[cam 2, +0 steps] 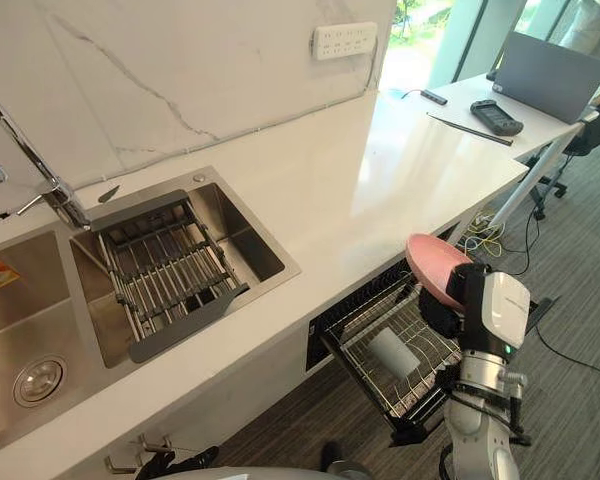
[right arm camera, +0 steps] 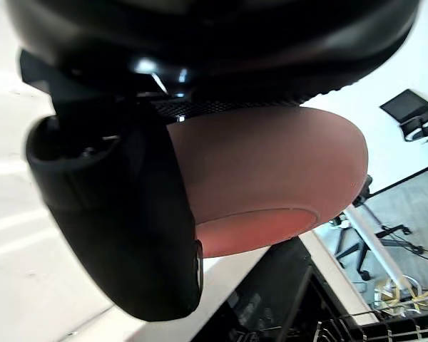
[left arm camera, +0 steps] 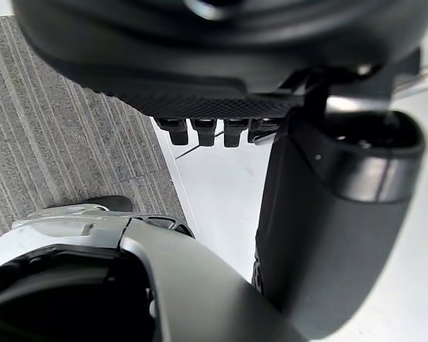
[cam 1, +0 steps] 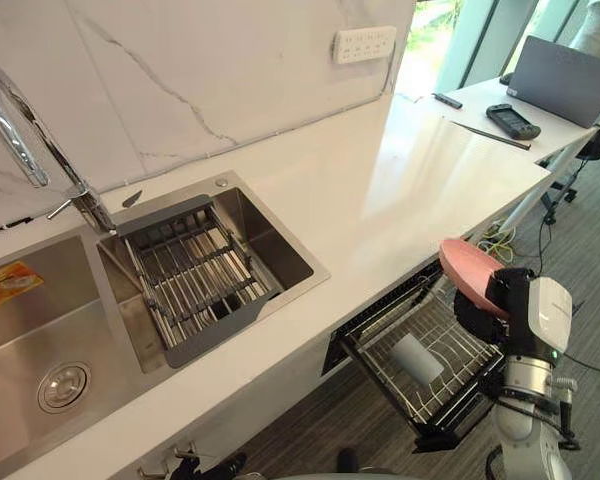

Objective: Walk over to the sink, pick up the cup, carry it to the dishwasher, place the cup inside the dishwasher, then close the dishwasher door

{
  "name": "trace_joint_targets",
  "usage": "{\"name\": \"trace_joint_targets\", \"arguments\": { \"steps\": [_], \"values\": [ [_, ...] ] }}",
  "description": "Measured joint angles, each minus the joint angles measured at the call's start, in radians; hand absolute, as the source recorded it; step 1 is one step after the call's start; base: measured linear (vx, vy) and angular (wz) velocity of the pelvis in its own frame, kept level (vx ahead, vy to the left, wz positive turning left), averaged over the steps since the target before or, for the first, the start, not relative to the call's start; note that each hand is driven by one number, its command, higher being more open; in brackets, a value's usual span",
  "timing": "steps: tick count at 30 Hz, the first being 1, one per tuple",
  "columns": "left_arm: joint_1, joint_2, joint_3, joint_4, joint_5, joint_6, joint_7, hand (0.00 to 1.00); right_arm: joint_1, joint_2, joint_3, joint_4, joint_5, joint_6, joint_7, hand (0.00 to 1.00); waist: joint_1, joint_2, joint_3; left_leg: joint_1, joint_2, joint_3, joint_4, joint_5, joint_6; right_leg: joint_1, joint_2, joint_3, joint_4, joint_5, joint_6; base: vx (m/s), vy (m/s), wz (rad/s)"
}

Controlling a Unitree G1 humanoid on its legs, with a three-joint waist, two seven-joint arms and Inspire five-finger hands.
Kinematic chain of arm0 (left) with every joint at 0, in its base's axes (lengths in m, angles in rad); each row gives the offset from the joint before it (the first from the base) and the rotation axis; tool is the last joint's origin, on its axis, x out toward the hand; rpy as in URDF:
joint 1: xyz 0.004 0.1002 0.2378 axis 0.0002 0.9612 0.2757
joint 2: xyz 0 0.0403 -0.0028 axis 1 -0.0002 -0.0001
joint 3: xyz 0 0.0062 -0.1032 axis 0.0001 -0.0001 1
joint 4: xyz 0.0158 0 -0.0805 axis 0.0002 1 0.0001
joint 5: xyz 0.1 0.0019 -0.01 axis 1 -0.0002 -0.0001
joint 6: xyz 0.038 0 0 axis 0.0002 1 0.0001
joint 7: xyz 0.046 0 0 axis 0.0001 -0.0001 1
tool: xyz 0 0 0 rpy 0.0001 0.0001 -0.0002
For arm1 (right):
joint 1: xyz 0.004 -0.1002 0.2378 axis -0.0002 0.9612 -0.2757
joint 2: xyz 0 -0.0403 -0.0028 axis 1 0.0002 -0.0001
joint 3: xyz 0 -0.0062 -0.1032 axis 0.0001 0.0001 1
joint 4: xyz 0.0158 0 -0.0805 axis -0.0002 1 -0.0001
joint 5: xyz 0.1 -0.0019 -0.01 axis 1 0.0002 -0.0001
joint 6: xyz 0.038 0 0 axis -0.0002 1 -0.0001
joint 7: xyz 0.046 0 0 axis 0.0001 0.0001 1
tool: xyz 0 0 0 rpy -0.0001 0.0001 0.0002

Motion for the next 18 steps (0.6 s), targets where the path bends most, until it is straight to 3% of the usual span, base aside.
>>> {"name": "trace_joint_targets", "arguments": {
  "steps": [2,9,15,18],
  "values": [
    [0.000,0.000,0.000,-0.011,-0.002,0.002,0.001,1.00,0.005,0.015,0.000,0.018,0.036,0.010,-0.024,0.00,0.004,0.009,0.004,-0.026,0.013,0.013,0.012,-0.005,-0.008,-0.033,-0.002,-0.036,0.021,-0.004,-0.003,0.00,-0.054,-0.13],
    [-0.025,0.010,-0.013,-0.043,-0.063,0.000,0.002,1.00,-0.043,0.021,0.014,0.104,0.133,0.043,-0.075,0.00,0.031,0.023,0.075,-0.094,0.060,0.039,0.083,-0.033,-0.033,-0.141,0.023,-0.011,0.139,-0.034,-0.006,0.00,-0.060,-0.15],
    [-0.095,0.017,-0.048,-0.055,-0.114,-0.006,0.015,1.00,-0.100,0.018,0.023,0.134,0.192,0.061,-0.083,0.00,0.044,0.020,0.156,-0.187,0.073,0.035,0.164,-0.056,-0.021,-0.214,0.025,-0.004,0.174,-0.028,-0.012,-0.05,-0.025,-0.03],
    [-0.127,0.037,-0.101,-0.090,-0.127,-0.008,0.003,1.00,-0.146,0.016,0.032,0.169,0.237,0.091,-0.080,0.00,0.054,0.002,0.195,-0.242,0.072,0.031,0.201,-0.065,-0.009,-0.252,0.023,-0.002,0.174,-0.010,-0.012,-0.09,0.016,0.01]
  ]
}}
